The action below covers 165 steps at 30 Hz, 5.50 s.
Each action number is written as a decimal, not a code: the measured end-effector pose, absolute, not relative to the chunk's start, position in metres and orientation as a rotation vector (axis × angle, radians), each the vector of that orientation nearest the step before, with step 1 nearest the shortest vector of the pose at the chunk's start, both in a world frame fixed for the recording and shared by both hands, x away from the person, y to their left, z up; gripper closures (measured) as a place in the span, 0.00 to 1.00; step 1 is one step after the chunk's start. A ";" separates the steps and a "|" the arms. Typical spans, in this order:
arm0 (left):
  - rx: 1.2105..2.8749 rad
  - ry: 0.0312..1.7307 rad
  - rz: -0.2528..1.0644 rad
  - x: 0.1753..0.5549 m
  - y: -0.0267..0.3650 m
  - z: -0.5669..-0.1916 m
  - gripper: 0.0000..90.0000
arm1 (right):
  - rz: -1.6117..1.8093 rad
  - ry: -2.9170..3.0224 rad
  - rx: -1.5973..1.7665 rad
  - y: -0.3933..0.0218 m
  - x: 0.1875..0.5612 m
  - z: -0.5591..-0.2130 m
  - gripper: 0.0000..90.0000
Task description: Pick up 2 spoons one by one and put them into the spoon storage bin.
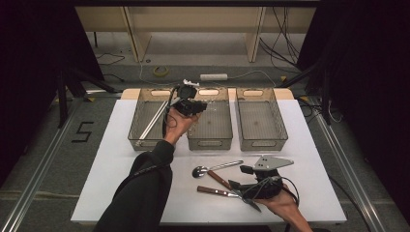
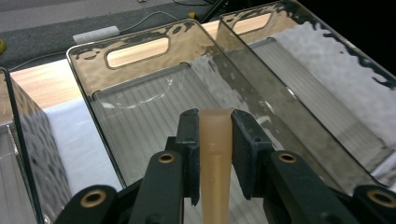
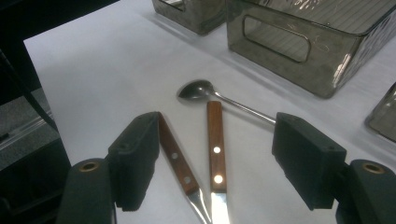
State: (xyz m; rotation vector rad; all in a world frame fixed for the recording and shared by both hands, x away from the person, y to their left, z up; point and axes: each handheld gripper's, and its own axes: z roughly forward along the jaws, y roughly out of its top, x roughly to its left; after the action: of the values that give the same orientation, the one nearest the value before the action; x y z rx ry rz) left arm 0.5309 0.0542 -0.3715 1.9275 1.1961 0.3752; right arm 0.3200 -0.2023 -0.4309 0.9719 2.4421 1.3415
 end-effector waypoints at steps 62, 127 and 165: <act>1.909 1.050 0.322 0.389 0.172 -0.396 0.19 | 1.031 2.646 0.710 -0.188 0.377 -0.411 0.36; 1.836 1.004 0.406 0.327 0.196 -0.426 0.19 | 0.592 2.946 0.408 -0.116 0.429 -0.465 0.79; 1.808 0.993 0.410 0.326 0.197 -0.425 0.19 | 0.652 2.873 0.316 -0.123 0.423 -0.451 1.00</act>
State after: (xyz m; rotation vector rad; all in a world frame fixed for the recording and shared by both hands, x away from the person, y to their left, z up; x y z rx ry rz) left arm 0.3261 0.1972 -0.4248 1.8080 0.9932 0.4100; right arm 0.4231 -0.1227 -0.4508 0.3164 2.8731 0.6522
